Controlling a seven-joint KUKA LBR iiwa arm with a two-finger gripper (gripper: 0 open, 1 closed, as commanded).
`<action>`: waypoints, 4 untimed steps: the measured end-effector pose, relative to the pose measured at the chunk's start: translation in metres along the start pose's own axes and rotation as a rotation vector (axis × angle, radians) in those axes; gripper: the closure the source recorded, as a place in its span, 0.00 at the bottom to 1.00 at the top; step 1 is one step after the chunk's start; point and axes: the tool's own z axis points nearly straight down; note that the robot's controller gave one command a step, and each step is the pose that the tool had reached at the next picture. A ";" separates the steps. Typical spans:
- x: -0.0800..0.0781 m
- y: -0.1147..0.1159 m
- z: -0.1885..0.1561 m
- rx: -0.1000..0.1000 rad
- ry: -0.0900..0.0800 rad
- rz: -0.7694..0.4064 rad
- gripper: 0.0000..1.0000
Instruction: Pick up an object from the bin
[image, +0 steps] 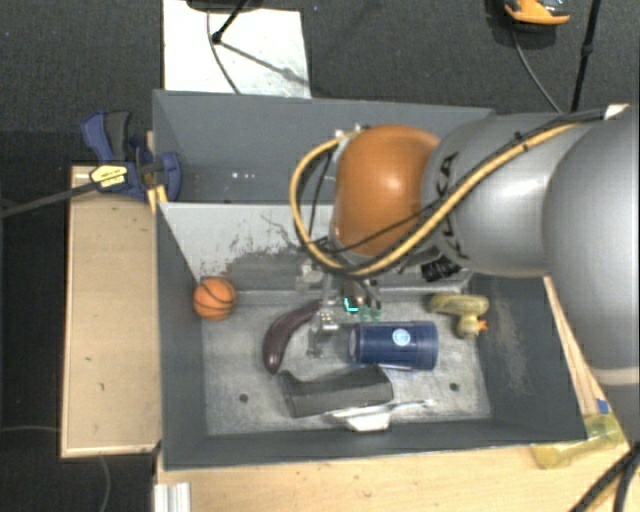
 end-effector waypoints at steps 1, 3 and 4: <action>-0.002 -0.001 -0.004 -0.001 -0.008 0.003 0.00; -0.005 0.015 0.068 -0.005 -0.020 0.011 1.00; 0.007 -0.002 -0.096 0.000 -0.014 -0.151 1.00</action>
Offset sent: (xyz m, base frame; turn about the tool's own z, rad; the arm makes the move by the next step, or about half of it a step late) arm -0.0001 0.0141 -0.0722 0.0102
